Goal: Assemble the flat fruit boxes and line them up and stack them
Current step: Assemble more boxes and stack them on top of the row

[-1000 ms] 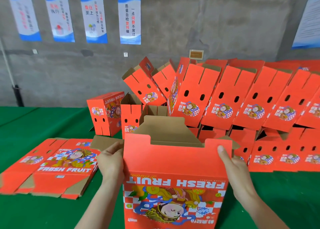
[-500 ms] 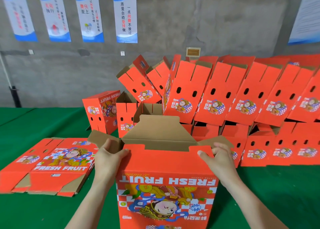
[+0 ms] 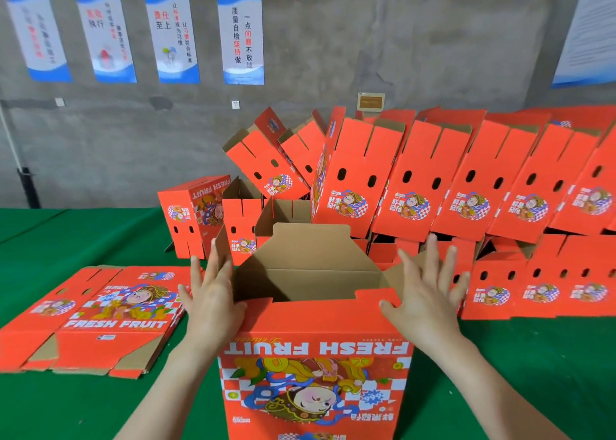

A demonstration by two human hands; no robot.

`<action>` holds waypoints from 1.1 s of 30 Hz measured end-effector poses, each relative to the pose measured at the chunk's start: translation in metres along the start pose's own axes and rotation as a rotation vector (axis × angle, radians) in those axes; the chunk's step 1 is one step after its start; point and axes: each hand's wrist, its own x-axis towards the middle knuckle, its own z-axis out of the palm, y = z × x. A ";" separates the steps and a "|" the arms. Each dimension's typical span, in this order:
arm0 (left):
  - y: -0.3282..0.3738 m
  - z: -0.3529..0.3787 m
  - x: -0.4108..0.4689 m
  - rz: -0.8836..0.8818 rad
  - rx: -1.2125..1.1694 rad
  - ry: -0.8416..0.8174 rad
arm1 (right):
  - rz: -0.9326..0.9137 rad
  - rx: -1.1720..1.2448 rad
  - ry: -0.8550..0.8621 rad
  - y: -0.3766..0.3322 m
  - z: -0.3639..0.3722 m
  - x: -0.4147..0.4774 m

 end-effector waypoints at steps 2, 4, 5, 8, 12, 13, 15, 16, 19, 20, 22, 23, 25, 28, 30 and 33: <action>-0.002 0.001 0.002 0.038 0.015 -0.013 | -0.194 -0.134 -0.012 -0.007 -0.004 0.004; -0.002 0.001 0.002 0.088 0.011 -0.024 | -0.373 -0.135 -0.194 -0.018 -0.007 0.012; -0.002 0.000 0.002 0.117 0.007 -0.032 | -0.408 -0.126 -0.319 -0.024 -0.009 0.016; -0.004 -0.002 0.003 0.220 0.001 -0.046 | -0.337 -0.226 -0.494 -0.035 -0.010 0.029; -0.004 -0.008 0.003 0.481 -0.147 -0.100 | -0.276 -0.291 -0.488 -0.038 -0.002 0.035; -0.003 -0.009 0.002 0.542 -0.191 -0.140 | -0.288 -0.301 -0.489 -0.038 -0.001 0.036; -0.003 -0.009 0.001 0.576 -0.219 -0.228 | -0.304 -0.314 -0.500 -0.038 -0.001 0.039; -0.003 -0.009 0.002 0.550 -0.195 -0.275 | -0.308 -0.318 -0.507 -0.037 -0.001 0.039; -0.003 -0.006 0.008 0.472 0.010 -0.357 | -0.311 -0.329 -0.503 -0.037 0.000 0.040; 0.000 -0.004 0.012 0.445 0.032 -0.337 | -0.310 -0.327 -0.492 -0.036 0.001 0.039; 0.007 -0.002 0.023 0.393 -0.023 -0.250 | -0.300 -0.312 -0.471 -0.034 0.001 0.037; 0.011 0.001 0.028 0.375 -0.032 -0.218 | -0.294 -0.299 -0.456 -0.033 0.002 0.035; 0.016 0.008 0.036 0.326 0.074 -0.195 | -0.297 -0.254 -0.394 -0.028 0.004 0.030; 0.015 0.022 0.041 0.267 0.261 -0.194 | -0.346 -0.094 -0.166 -0.018 0.013 0.015; 0.011 0.026 0.045 0.274 0.168 -0.254 | -0.361 0.097 0.056 -0.013 0.017 0.007; 0.008 0.021 0.050 0.328 -0.103 -0.309 | -0.324 0.388 0.238 -0.005 0.022 0.001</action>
